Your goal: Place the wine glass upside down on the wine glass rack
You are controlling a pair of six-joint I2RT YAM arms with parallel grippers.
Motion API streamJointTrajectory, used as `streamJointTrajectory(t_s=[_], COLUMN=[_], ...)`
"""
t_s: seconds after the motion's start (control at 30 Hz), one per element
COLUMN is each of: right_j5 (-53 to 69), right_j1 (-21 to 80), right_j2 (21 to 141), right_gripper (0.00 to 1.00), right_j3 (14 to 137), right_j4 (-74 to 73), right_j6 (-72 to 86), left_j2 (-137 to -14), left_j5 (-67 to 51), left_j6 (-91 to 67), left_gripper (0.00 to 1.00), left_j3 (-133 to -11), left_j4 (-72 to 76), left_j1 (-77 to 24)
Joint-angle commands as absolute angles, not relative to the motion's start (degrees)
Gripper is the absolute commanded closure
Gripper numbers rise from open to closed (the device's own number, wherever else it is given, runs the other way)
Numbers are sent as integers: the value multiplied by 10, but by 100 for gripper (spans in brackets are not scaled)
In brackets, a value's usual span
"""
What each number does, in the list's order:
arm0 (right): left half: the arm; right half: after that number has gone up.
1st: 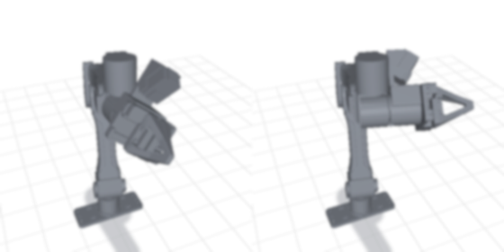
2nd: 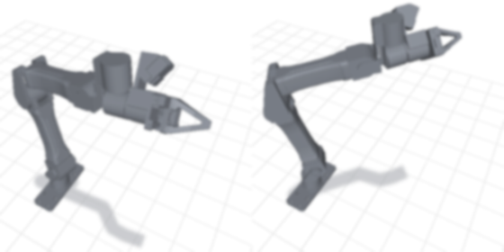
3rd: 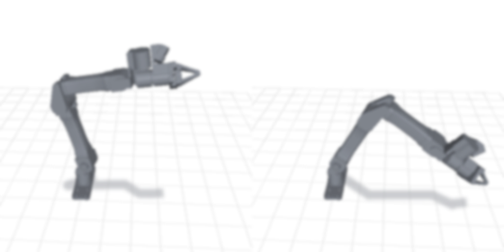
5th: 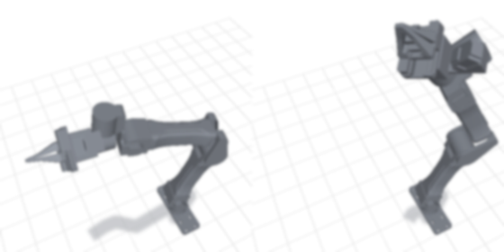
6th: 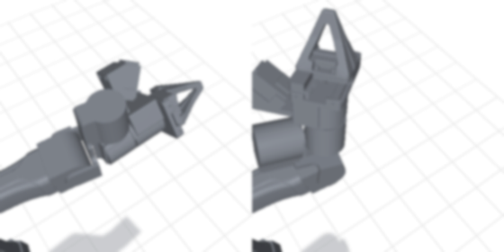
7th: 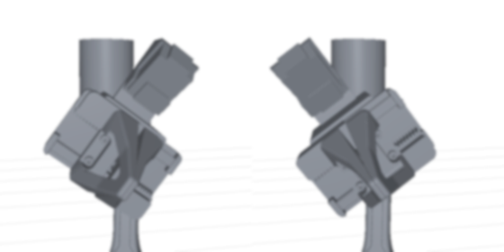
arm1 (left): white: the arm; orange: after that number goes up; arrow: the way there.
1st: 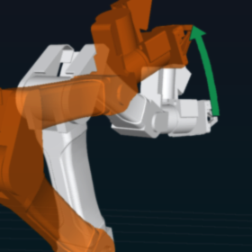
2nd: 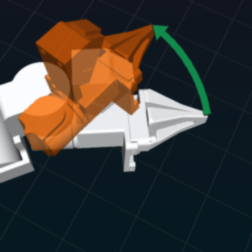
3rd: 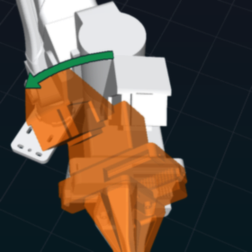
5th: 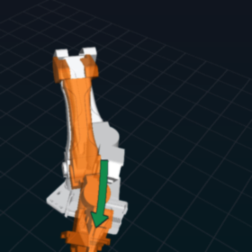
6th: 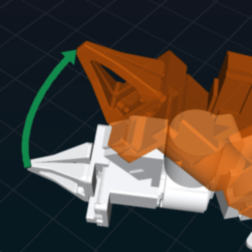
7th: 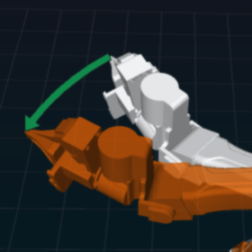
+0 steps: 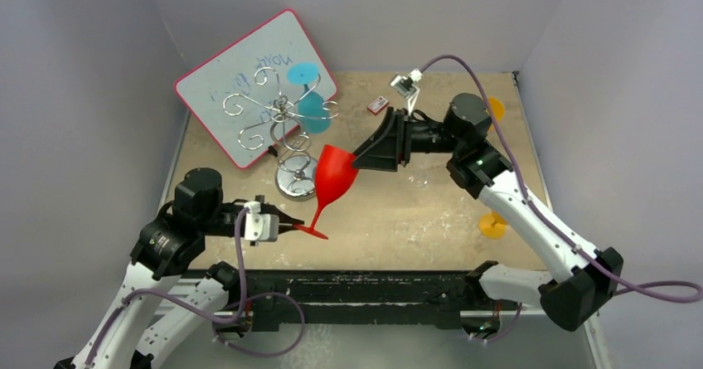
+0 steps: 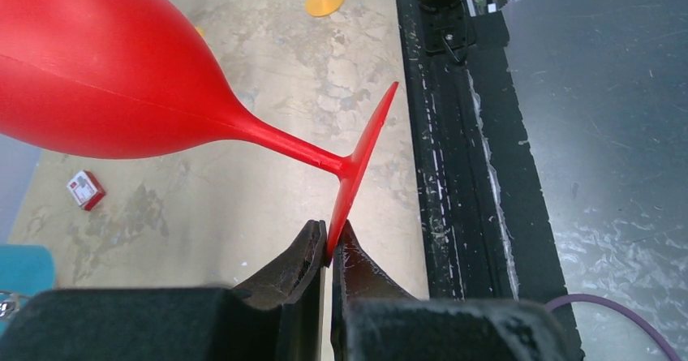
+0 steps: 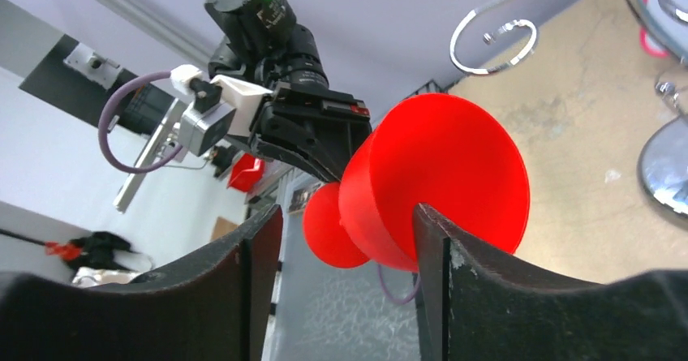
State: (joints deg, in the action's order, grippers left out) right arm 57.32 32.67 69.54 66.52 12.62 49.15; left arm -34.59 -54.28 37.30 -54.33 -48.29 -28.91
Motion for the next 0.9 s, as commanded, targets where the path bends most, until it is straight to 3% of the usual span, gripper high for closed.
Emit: streamJointTrajectory(t_s=[0.0, 0.27, 0.67, 0.87], right_j5=[516, 459, 417, 403], right_j1=[326, 326, 327, 327], right_j2=[636, 589, 541, 530], right_gripper=[34, 15, 13, 13], right_j3=[662, 645, 641, 648], right_j4=[179, 176, 150, 116], right_j6=[489, 468, 416, 388], left_j2=[-328, -328, -339, -332], left_j5=[-514, -518, -506, -398], left_j6=[322, 314, 281, 179], left_gripper=[100, 100, 100, 100], left_j3=[-566, -579, -613, -608], left_j4=[-415, -400, -342, -219], left_j1=[-288, -288, -288, -288])
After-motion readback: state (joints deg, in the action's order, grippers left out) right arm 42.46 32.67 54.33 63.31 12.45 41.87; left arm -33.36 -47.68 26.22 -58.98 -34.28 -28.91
